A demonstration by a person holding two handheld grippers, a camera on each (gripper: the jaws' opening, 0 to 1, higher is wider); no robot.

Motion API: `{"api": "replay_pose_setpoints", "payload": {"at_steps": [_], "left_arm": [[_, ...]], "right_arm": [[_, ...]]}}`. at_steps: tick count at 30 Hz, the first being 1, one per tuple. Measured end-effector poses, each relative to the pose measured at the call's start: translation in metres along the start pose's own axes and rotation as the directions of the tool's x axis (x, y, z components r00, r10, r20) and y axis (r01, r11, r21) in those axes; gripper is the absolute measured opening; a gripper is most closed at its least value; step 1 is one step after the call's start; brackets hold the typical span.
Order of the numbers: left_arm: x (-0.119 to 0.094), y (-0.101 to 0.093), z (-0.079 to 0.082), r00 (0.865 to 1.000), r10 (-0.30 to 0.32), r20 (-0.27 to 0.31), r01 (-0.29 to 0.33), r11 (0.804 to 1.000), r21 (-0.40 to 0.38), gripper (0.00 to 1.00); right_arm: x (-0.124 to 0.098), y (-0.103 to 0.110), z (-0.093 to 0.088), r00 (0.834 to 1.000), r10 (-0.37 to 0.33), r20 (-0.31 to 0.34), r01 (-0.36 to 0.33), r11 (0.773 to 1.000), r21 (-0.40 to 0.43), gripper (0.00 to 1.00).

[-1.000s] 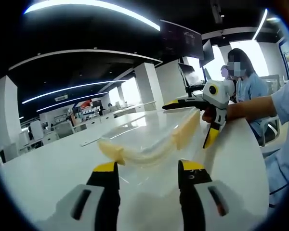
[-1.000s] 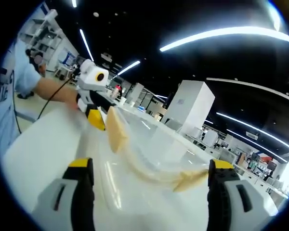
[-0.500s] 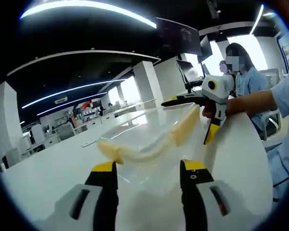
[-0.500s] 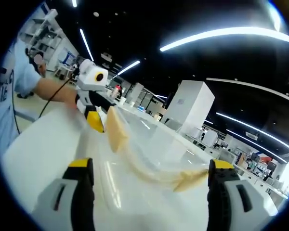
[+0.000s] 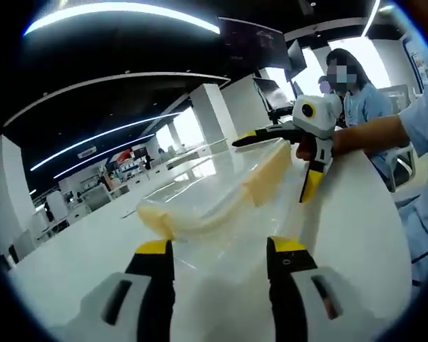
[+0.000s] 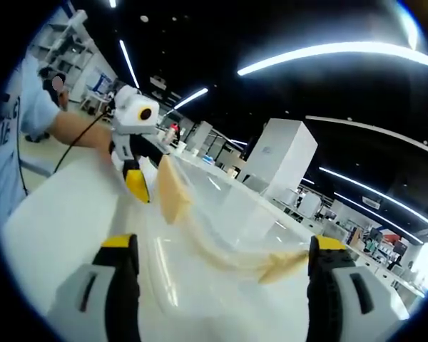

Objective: Snap each plastic latch of the storage box into its locked position after aligning the lid with the box until every specified latch is closed and the lid sits flush.

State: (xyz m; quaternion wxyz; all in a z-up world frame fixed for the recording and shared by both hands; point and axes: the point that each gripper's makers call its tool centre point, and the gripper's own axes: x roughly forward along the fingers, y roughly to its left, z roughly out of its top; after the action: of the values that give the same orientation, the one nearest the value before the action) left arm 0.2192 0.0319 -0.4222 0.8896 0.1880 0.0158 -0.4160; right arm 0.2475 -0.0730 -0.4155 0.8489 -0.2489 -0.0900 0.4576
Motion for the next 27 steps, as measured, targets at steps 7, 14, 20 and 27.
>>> {"api": "replay_pose_setpoints", "payload": {"at_steps": [7,14,20,27], "left_arm": [[0.004,-0.004,-0.003,1.000,0.000,-0.005,0.000,1.000,0.014,0.52],[0.007,-0.003,-0.009,1.000,-0.024,-0.018,0.025,0.999,0.032,0.62],[0.007,0.003,-0.011,1.000,-0.027,-0.015,0.027,0.999,0.029,0.62],[0.007,0.000,-0.012,1.000,-0.022,-0.016,0.023,0.999,0.033,0.61]], "right_arm": [[-0.001,0.003,0.000,1.000,-0.001,-0.005,0.001,1.000,-0.006,1.00],[-0.002,0.005,0.000,1.000,0.000,-0.014,0.000,1.000,-0.016,1.00],[-0.004,0.007,0.002,0.999,0.023,-0.030,-0.023,1.000,0.000,1.00],[-0.007,0.010,-0.006,0.985,0.089,-0.147,-0.098,0.993,-0.059,1.00]]}}
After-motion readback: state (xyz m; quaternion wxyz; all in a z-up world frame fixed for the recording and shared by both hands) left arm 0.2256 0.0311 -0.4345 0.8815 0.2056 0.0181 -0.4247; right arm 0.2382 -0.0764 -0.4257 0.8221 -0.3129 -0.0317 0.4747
